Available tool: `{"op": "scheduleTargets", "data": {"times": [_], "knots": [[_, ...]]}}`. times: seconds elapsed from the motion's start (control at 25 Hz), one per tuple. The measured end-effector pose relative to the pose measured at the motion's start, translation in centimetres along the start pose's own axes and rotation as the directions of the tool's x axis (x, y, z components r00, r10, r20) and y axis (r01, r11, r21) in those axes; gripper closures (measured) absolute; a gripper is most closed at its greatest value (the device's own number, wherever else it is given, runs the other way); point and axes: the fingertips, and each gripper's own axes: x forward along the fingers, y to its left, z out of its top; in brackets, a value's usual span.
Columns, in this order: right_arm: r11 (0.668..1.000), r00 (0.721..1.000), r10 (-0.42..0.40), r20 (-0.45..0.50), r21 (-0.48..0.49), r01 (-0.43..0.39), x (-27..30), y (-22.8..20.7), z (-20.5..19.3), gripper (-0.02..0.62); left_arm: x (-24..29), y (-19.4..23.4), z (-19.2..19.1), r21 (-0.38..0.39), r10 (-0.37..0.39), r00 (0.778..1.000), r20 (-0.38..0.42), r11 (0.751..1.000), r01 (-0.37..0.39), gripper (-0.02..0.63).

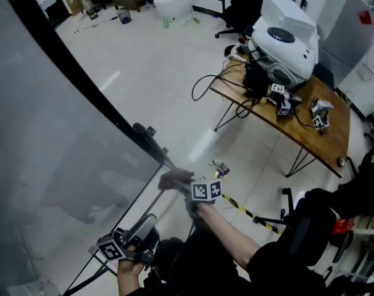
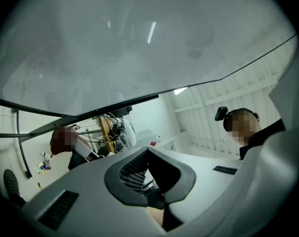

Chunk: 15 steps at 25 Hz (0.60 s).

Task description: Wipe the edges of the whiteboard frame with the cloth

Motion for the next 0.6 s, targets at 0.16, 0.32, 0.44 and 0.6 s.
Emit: {"op": "scheduleTargets", "data": {"times": [0.16,0.32,0.44,0.6], "knots": [[0.976,0.995,-0.049,-0.081,-0.215,0.031,3.3,-3.1,1.7,0.499,1.8,2.3,0.9,-0.002,0.029,0.999,0.028,1.0,-0.029,0.609],[0.896,0.988,-0.055,-0.145,-0.443,-0.015,5.9,-4.3,1.6,0.499,2.2,3.5,1.5,-0.007,0.061,0.997,0.042,0.998,-0.061,0.609],[0.806,0.986,-0.03,-0.163,-0.587,-0.072,6.7,-3.2,1.8,0.499,2.1,4.2,2.1,-0.014,0.073,0.996,0.05,0.997,-0.072,0.609],[0.718,0.985,-0.024,-0.171,-0.689,-0.102,7.3,-1.8,1.6,0.499,1.8,4.8,2.8,-0.026,0.076,0.996,0.055,0.997,-0.075,0.609]]}}
